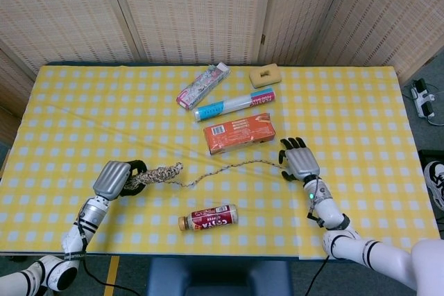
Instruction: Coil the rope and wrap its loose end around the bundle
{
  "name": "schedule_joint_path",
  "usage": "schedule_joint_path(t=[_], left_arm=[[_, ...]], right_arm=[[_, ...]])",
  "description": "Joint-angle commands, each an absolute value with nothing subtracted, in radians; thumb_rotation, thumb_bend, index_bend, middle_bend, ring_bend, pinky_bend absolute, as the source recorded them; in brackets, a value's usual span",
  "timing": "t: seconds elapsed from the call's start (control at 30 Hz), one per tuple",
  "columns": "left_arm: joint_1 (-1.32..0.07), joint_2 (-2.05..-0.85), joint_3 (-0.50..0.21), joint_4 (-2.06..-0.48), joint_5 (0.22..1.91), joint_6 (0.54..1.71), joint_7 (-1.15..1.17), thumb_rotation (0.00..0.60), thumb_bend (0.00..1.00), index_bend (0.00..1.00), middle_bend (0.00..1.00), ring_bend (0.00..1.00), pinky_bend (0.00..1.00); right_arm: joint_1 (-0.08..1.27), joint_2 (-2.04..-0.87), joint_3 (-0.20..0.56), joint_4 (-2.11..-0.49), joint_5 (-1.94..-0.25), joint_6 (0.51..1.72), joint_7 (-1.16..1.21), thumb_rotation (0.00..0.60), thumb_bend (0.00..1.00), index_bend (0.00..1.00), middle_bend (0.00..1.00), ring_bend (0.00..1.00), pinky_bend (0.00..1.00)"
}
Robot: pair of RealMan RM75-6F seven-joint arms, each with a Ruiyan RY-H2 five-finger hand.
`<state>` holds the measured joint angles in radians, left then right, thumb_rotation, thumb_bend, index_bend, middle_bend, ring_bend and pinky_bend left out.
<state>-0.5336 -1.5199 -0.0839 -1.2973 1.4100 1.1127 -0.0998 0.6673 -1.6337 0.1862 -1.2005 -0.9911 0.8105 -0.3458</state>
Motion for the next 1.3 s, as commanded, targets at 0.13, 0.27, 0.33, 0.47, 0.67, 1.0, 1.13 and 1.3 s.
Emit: schedule_joint_path(t=[0.13,0.27,0.33,0.47,0.67,1.0,1.13,1.3], left_arm=[[-0.533,-1.521,-0.085,-1.293,1.408,1.11,-0.102,0.6,0.65,0.77,0.72,0.65,0.72],[-0.532,-1.524,-0.085,-1.287,1.407,1.107,-0.106,0.6,0.65,0.77,0.72,0.65,0.72],[-0.532,-1.524,-0.086,-1.285,1.407,1.106,-0.107,0.6,0.65,0.77,0.72,0.65,0.72],[-0.531,-1.523,-0.087,-1.283,1.407,1.106,-0.109,0.6,0.65,0.77,0.72,0.65,0.72],[-0.53,-1.524,-0.087,-1.278,1.407,1.105,-0.114,0.6,0.65,0.77,0.72,0.65,0.72],[-0.529,-1.526,-0.089,-1.271,1.408,1.105,-0.118,0.6,0.65,0.77,0.72,0.65,0.72],[-0.531,-1.522,-0.094,-1.274,1.409,1.107,-0.121,0.6,0.65,0.77,0.72,0.65,0.72],[-0.537,-1.508,-0.11,-1.302,1.406,1.11,-0.139,0.6,0.65,0.77,0.72,0.65,0.72]], right_arm=[[0.675,-1.641,0.186,-1.19,-0.985,0.808,-0.342,0.6,0.41,0.5,0.14,0.07,0.0],[0.682,-1.649,0.184,-1.182,-0.984,0.809,-0.343,0.6,0.42,0.51,0.15,0.07,0.0],[0.684,-1.653,0.182,-1.178,-0.98,0.809,-0.347,0.6,0.43,0.52,0.16,0.08,0.0],[0.688,-1.66,0.18,-1.171,-0.975,0.809,-0.35,0.6,0.43,0.52,0.16,0.08,0.0],[0.695,-1.669,0.178,-1.161,-0.962,0.808,-0.359,0.6,0.46,0.54,0.18,0.08,0.0],[0.702,-1.678,0.174,-1.153,-0.945,0.809,-0.377,0.6,0.51,0.57,0.2,0.09,0.0],[0.701,-1.679,0.172,-1.152,-0.944,0.815,-0.379,0.6,0.53,0.58,0.21,0.09,0.0],[0.688,-1.652,0.166,-1.199,-0.988,0.855,-0.361,0.6,0.55,0.62,0.23,0.09,0.0]])
